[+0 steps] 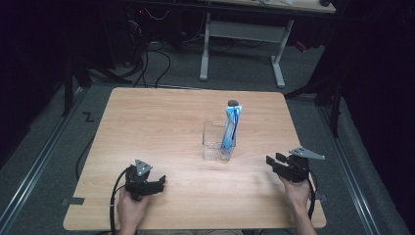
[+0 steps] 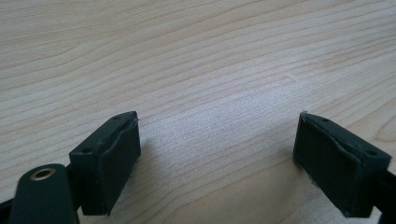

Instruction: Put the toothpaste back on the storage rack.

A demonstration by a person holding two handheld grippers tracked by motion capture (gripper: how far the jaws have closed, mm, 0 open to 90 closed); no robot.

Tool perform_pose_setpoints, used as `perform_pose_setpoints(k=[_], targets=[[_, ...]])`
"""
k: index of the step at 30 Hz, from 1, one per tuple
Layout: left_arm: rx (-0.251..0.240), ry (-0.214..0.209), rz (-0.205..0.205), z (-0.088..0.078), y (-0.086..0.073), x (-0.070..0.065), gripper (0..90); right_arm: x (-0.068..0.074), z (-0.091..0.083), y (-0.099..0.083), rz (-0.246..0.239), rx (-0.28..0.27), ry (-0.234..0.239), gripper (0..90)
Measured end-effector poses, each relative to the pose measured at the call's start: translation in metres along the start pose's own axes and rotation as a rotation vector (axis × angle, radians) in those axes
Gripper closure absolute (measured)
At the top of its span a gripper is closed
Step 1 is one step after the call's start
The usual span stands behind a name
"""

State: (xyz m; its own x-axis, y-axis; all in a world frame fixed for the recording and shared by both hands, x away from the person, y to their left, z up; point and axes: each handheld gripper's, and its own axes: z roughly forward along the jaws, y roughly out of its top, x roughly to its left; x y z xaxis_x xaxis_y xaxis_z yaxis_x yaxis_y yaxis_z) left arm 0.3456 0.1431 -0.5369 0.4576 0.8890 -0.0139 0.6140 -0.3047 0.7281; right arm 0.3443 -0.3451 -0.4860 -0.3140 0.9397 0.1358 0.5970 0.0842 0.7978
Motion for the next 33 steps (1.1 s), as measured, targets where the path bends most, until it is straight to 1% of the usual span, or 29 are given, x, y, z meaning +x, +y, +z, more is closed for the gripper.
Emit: perform_pose_setpoints(k=[7,11,15,18,19,21,25,33], targets=[[-0.001,0.0,-0.001,0.0,0.0,0.0,14.9,0.004,0.006,-0.005,-0.009,0.024,0.004,50.3],[0.0,0.0,0.0,0.0,0.0,0.0,14.9,0.004,0.01,-0.01,-0.001,0.042,0.002,50.2],[-0.001,0.0,-0.001,0.0,0.0,0.0,14.9,0.006,0.014,-0.013,-0.019,0.058,-0.005,49.5],[-0.001,0.0,-0.001,0.0,0.0,0.0,14.9,0.008,0.017,-0.015,-0.024,0.059,-0.007,49.2],[0.0,0.0,0.0,0.0,0.0,0.0,14.9,0.009,0.018,-0.016,-0.02,0.064,-0.008,49.0],[-0.001,0.0,-0.001,0.0,0.0,0.0,14.9,0.01,0.021,-0.019,-0.029,0.074,-0.014,48.5],[0.0,0.0,0.0,0.0,0.0,0.0,14.9,0.012,0.025,-0.022,-0.03,0.082,-0.016,48.2],[-0.002,0.0,-0.002,0.0,0.0,0.0,14.9,0.015,0.031,-0.027,-0.05,0.098,-0.027,47.4]])
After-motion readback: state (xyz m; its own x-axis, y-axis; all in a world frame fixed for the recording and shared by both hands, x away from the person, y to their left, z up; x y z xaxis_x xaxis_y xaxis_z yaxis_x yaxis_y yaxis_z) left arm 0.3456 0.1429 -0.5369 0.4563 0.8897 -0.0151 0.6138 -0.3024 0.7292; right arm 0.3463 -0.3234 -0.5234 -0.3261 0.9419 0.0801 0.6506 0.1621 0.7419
